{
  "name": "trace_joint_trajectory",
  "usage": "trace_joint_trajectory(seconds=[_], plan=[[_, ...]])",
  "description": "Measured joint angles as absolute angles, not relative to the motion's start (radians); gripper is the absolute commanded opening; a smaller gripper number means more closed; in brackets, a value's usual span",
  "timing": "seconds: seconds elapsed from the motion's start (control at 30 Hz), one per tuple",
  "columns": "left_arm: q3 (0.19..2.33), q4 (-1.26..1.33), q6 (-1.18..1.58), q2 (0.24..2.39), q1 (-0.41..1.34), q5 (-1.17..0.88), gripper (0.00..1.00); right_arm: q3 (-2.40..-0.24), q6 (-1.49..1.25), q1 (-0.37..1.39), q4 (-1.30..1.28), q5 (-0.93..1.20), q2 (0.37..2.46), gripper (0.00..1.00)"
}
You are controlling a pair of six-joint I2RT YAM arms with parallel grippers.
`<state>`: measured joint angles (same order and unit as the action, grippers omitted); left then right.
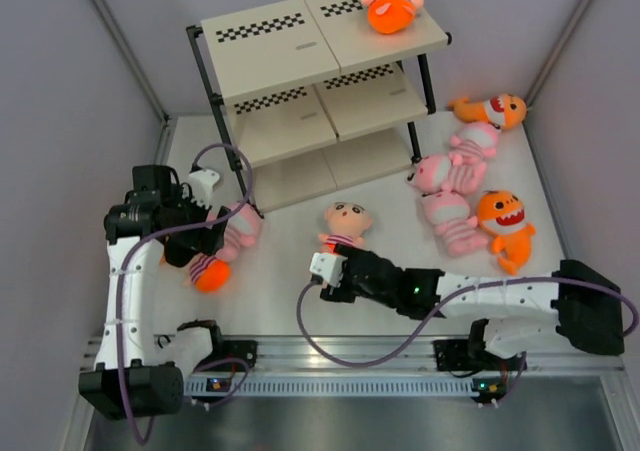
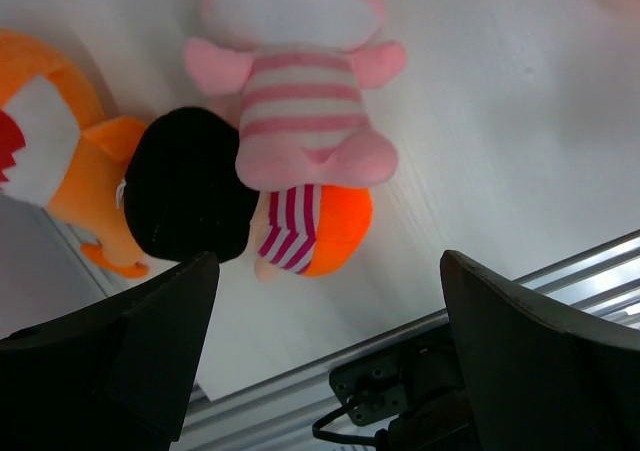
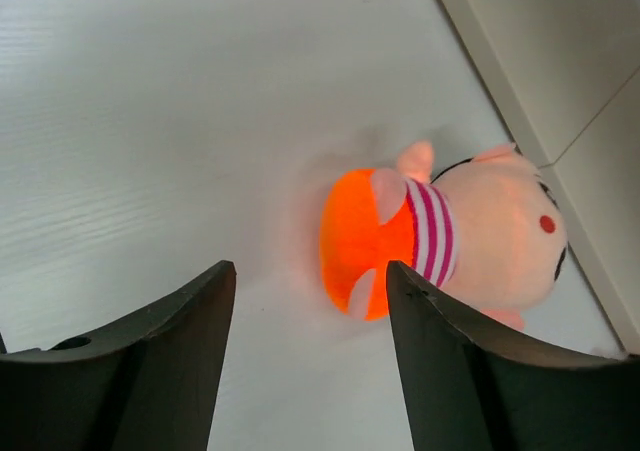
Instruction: Place and organize the stuffed toys onto the shelf
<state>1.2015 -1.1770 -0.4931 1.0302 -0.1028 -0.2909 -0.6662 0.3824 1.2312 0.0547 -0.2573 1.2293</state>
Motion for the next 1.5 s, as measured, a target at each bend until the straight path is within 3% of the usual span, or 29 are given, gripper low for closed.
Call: trace_joint_trajectory(seconds=[0.27, 0.43, 0.53, 0.6, 0.77, 0.9, 1.2, 1.5], plan=[[1.111, -1.176, -0.500, 1.030, -0.103, -0.144, 0.98, -0.716, 0.363, 1.299, 0.075, -0.532, 1.493, 0.65], [1.110, -1.175, -0.504, 1.030, -0.103, -0.117, 0.98, -0.788, 0.368, 1.299, 0.076, -0.651, 1.648, 0.60], [1.110, -1.175, -0.505, 1.030, -0.103, -0.114, 0.98, -0.820, 0.381, 1.292, 0.083, -0.710, 1.721, 0.32], [1.110, -1.175, -0.506, 1.030, -0.103, -0.114, 0.98, -0.835, 0.394, 1.282, 0.085, -0.743, 1.748, 0.00], [1.110, -1.175, -0.513, 1.029, -0.103, -0.118, 0.98, -0.865, 0.421, 1.248, 0.071, -0.753, 1.745, 0.00], [1.117, -1.184, -0.530, 1.025, -0.103, -0.189, 0.98, -0.872, 0.475, 1.247, -0.034, -0.654, 1.610, 0.00], [1.416, -1.284, -0.681, 1.023, -0.092, -0.638, 0.98, -1.097, 0.632, 1.247, -0.228, -0.289, 1.216, 0.00], [1.623, -1.315, -0.776, 1.098, -0.086, -0.954, 0.98, -1.286, 0.759, 1.247, -0.291, -0.139, 1.259, 0.00]])
